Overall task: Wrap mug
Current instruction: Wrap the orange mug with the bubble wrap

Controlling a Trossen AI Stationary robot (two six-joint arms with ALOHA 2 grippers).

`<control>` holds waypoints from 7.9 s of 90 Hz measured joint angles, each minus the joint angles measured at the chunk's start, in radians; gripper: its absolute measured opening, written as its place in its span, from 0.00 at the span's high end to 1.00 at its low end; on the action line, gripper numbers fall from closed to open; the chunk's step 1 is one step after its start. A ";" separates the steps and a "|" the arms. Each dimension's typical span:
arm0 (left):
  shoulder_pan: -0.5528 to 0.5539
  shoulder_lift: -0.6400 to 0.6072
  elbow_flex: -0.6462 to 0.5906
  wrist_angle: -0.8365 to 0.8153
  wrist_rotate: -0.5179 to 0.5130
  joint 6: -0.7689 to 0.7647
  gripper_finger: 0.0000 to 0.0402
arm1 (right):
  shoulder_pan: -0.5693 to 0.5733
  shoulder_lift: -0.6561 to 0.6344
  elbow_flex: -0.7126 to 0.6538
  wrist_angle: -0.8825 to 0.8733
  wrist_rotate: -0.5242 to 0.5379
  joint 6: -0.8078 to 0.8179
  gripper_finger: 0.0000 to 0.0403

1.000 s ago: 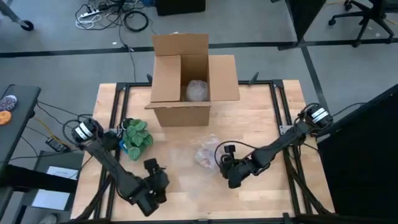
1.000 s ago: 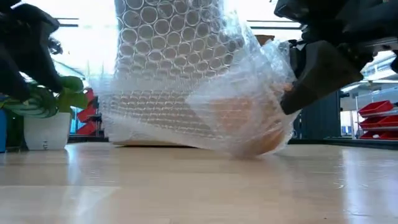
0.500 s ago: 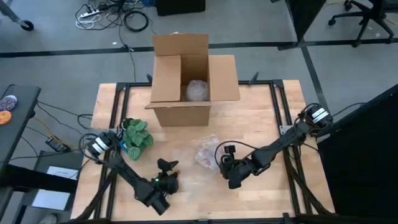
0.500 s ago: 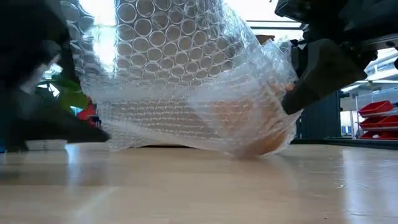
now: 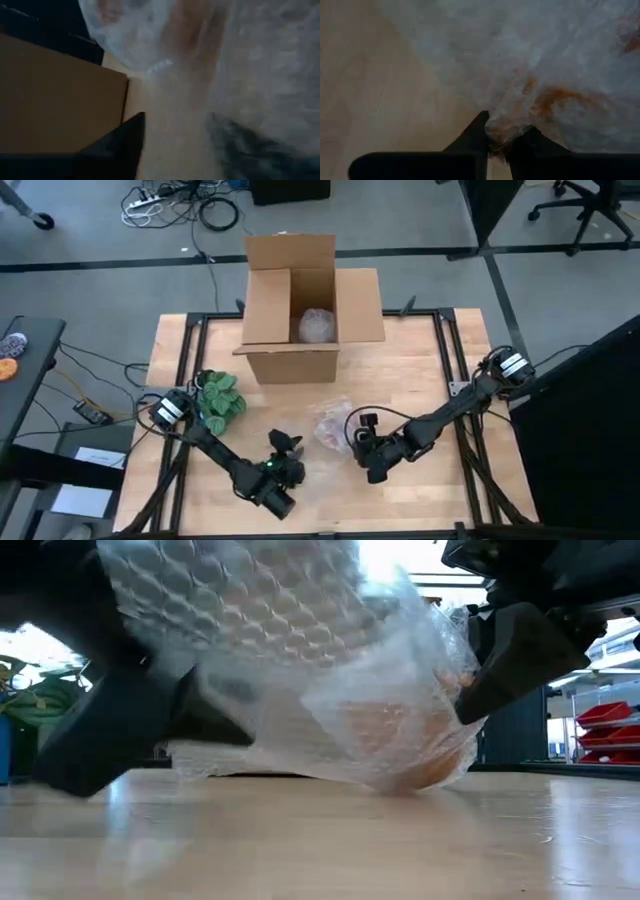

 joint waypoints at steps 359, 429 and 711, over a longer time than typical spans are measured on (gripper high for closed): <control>0.128 -0.097 -0.127 0.583 0.400 0.105 1.00 | 0.136 0.288 0.341 -0.028 -0.015 -0.437 0.74; 0.161 -0.106 -0.126 0.599 0.384 0.156 1.00 | 0.050 0.393 0.344 0.019 -0.189 -0.414 0.98; -0.076 -0.213 -0.327 0.593 0.404 -0.115 1.00 | -0.011 0.159 0.293 -0.072 -0.293 -0.082 1.00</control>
